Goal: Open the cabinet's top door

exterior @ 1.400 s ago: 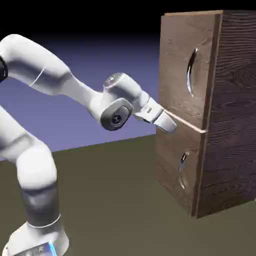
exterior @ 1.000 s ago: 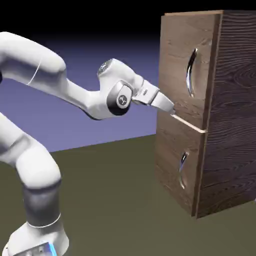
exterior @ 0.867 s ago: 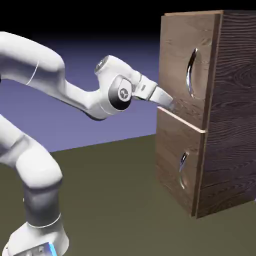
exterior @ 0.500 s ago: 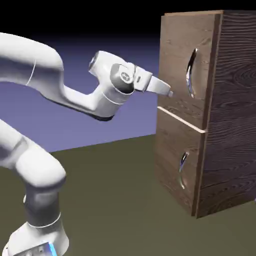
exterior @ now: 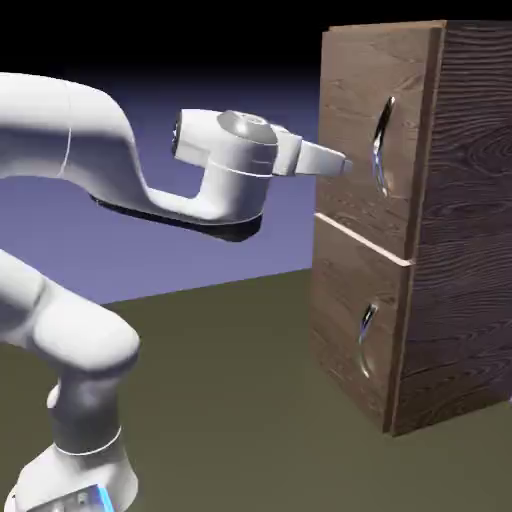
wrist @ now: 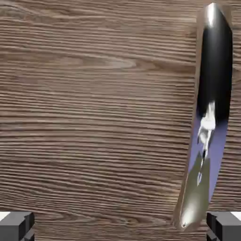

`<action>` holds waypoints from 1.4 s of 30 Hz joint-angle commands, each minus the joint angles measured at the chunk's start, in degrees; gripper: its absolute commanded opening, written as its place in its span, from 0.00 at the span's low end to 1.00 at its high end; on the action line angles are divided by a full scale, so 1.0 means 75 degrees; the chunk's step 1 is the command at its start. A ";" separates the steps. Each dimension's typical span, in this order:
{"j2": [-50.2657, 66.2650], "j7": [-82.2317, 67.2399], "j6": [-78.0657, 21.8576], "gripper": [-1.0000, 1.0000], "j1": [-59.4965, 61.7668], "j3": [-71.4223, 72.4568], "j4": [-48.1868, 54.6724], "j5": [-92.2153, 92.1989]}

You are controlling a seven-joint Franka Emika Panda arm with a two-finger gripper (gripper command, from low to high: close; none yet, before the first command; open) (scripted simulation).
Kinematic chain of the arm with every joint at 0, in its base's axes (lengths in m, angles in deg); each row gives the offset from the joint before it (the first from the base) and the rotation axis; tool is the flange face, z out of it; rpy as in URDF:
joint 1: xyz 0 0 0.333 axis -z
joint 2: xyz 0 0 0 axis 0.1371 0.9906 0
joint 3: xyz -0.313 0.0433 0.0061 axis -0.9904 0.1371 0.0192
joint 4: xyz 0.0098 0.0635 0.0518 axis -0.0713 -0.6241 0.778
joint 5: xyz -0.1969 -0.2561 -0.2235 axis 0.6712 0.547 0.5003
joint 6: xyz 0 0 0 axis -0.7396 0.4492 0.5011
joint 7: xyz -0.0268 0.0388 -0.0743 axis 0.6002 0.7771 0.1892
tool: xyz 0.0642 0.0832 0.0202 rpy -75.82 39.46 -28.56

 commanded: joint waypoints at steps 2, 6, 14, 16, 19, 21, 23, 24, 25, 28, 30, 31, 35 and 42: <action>-0.0069 0.0547 -0.0025 0.50 -0.0182 -0.0185 0.0112 0.0665; -0.0207 0.1639 -0.0076 0.50 -0.0545 -0.0554 0.0337 0.1994; -0.0483 0.3825 -0.0176 0.50 -0.1271 -0.1292 0.0785 0.4652; -0.0492 0.3893 -0.0180 0.50 -0.1294 -0.1315 0.0799 0.4735; 0.0021 0.4128 -0.0340 0.50 -0.2129 -0.1913 0.1413 0.5018; 0.0313 0.4262 -0.0432 0.50 -0.2603 -0.2253 0.1762 0.5179; 0.0313 0.4262 -0.0432 0.00 -0.2604 -0.2254 0.1762 0.5179; 0.0330 0.4262 -0.0521 0.00 -0.2330 -0.2017 0.1625 0.5037; 0.0345 0.4262 -0.0610 0.00 -0.2050 -0.1773 0.1487 0.4890; 0.0367 0.4263 -0.0842 0.00 -0.1219 -0.1030 0.1108 0.4444; 0.0362 0.4258 -0.0977 0.00 -0.0666 -0.0522 0.0872 0.4130; 0.0354 0.4256 -0.1036 0.00 -0.0389 -0.0265 0.0761 0.3971; 0.0228 0.4126 -0.1297 0.00 0.0706 0.0794 0.0295 0.3190; -0.0600 0.2906 -0.2496 0.00 0.1847 0.2467 -0.0787 0.0865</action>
